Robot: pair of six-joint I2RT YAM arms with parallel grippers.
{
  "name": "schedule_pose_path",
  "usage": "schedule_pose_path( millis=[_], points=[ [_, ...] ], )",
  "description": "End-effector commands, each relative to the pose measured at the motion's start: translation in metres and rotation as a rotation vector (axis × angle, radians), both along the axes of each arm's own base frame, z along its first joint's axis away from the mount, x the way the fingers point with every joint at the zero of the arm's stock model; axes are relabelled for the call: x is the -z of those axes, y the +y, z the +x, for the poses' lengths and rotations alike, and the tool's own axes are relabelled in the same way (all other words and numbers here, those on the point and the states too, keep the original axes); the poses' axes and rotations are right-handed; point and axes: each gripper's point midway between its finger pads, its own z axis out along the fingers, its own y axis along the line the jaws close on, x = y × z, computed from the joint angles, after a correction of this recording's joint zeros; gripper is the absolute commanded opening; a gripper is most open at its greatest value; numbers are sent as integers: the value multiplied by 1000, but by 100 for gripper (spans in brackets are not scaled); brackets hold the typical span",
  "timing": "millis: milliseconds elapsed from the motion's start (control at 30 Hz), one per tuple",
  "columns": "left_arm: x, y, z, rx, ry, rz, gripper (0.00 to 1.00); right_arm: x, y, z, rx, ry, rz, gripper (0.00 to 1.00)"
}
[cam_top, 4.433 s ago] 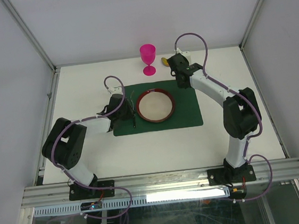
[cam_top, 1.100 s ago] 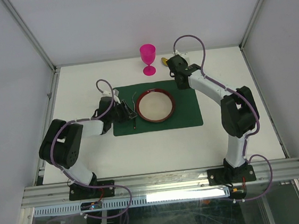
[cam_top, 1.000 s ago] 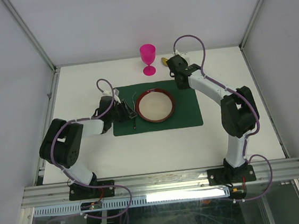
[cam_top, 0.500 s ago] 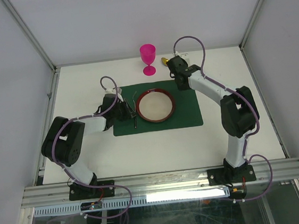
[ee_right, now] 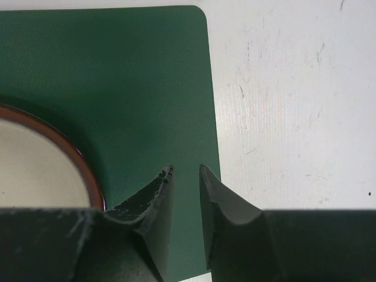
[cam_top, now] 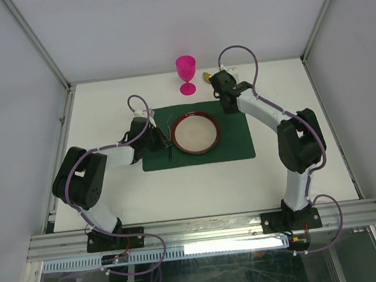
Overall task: Set the dinner table for one person
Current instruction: Adjust the fork on the napkin.
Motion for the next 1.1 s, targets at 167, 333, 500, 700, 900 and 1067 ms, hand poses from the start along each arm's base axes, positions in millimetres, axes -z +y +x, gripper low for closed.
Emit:
schedule_pose_path(
  millis=[167,333,500,700,900,1067],
  points=[
    [11,18,-8,-36,-4,84,0,-21,3,5,-4,-66,19,27],
    [24,34,-13,-74,16,106,0,-23,2,5,-4,-70,17,27],
    [26,50,-15,-113,20,114,0,-24,2,5,-5,-70,17,27],
    [23,60,-17,-141,20,1,0,-20,4,5,-7,-57,22,27],
    [19,41,-20,-73,26,-198,0,-24,1,4,-7,-62,9,27],
    [14,15,-25,39,47,-358,0,-24,0,3,-8,-61,1,27]
  ],
)
